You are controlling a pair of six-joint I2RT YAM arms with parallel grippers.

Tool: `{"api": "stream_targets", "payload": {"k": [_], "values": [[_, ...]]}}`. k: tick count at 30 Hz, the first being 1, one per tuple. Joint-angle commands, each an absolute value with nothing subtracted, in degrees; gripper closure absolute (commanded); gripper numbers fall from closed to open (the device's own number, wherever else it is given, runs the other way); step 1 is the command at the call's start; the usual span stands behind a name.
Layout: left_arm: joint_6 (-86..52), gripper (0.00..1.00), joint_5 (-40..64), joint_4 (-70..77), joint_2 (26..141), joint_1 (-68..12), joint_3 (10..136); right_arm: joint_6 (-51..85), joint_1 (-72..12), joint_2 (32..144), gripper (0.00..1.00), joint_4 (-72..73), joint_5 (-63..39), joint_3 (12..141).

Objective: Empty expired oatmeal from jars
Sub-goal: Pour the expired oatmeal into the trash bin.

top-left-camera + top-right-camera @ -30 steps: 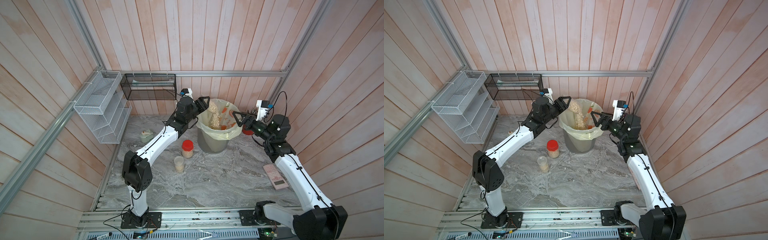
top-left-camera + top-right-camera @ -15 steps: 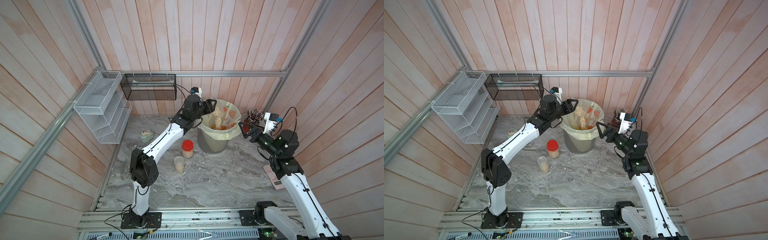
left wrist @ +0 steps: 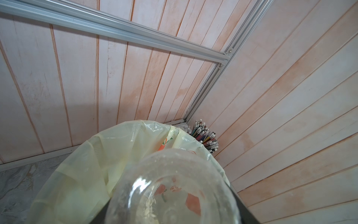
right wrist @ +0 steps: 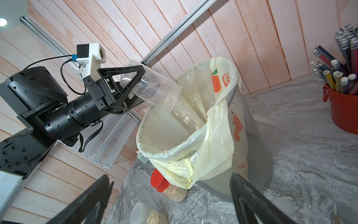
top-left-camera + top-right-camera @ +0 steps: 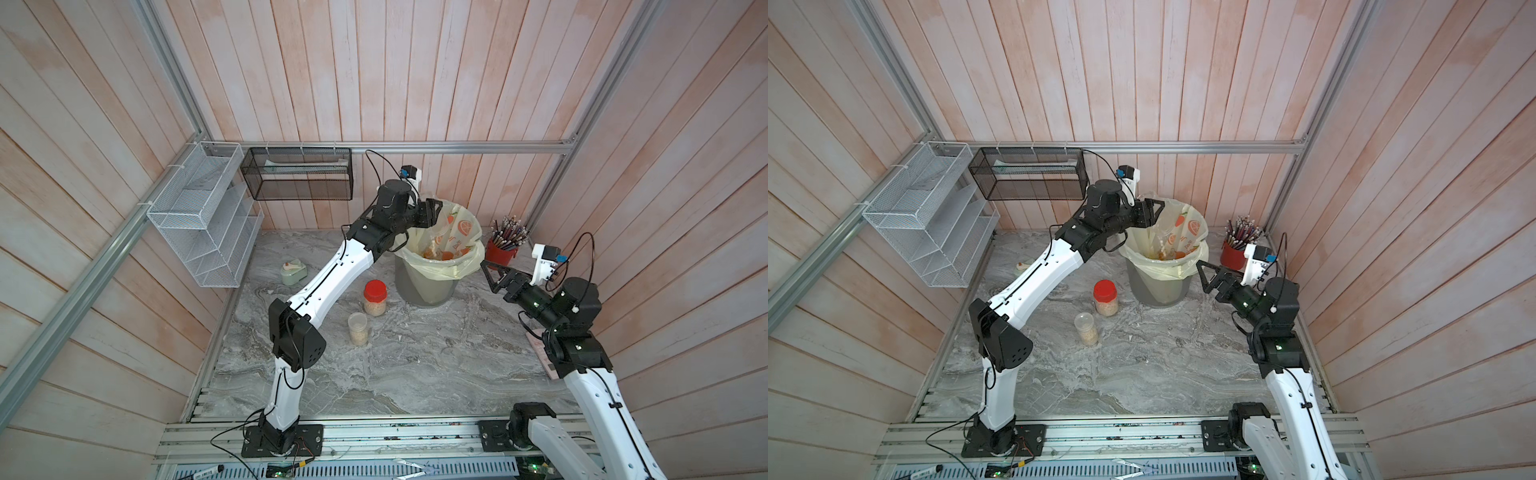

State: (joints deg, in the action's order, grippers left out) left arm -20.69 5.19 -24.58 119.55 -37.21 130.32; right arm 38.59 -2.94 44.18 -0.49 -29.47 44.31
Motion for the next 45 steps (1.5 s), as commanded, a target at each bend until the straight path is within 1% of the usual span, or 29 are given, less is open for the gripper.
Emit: {"api": "stream_targets", "payload": {"k": [1, 7, 14, 19, 28, 31, 33, 35, 37, 39, 41, 43, 44, 45], "values": [[-12.9, 0.84, 2.2, -30.6, 122.2, -38.0, 135.2, 40.4, -2.6, 43.4, 0.02, -0.6, -30.0, 42.8], [-6.4, 0.83, 0.6, -38.3, 126.2, -38.5, 144.8, 40.7, -2.7, 42.9, 0.02, -0.3, -30.6, 42.6], [-5.4, 0.83, 1.8, -36.5, 124.3, -38.7, 140.5, 41.0, -2.8, 42.8, 0.02, 1.1, -31.6, 41.2], [-0.8, 0.84, 0.5, -41.5, 126.6, -39.9, 144.8, 40.5, -2.8, 42.9, 0.02, 0.1, -31.6, 41.6], [2.8, 0.84, -0.9, -40.8, 125.2, -39.7, 143.1, 41.0, -2.8, 42.8, 0.02, 0.4, -31.9, 40.9], [1.8, 0.88, -0.5, -44.7, 126.4, -40.6, 147.9, 41.5, -2.8, 42.8, 0.02, 0.7, -32.5, 40.6], [2.6, 0.86, -1.7, -41.7, 124.8, -41.0, 143.8, 41.6, -3.0, 42.7, 0.02, 1.0, -32.3, 40.1], [1.1, 0.87, -0.2, -42.8, 124.4, -40.7, 144.9, 42.1, -3.0, 42.9, 0.02, 1.8, -32.5, 39.7], [0.6, 0.86, -0.6, -38.2, 122.7, -39.3, 139.4, 42.0, -3.1, 43.1, 0.02, 1.7, -32.5, 39.7], [-0.8, 0.87, 2.3, -42.8, 123.7, -39.1, 143.2, 41.7, -3.2, 42.9, 0.02, 1.5, -32.6, 40.0], [-0.2, 0.87, 0.3, -40.6, 122.6, -39.0, 138.9, 41.5, -3.4, 42.5, 0.02, 1.1, -32.0, 40.0], [-2.6, 0.89, 2.5, -43.7, 122.8, -39.0, 142.7, 41.8, -3.4, 42.2, 0.02, 2.4, -32.0, 39.5], [-2.9, 0.89, 3.2, -41.4, 121.6, -39.0, 140.8, 42.0, -3.5, 42.2, 0.02, 2.5, -32.0, 39.3], [-3.8, 0.86, 2.6, -34.8, 119.5, -38.6, 134.7, 42.1, -3.6, 42.4, 0.02, 2.9, -32.1, 38.9]]}}
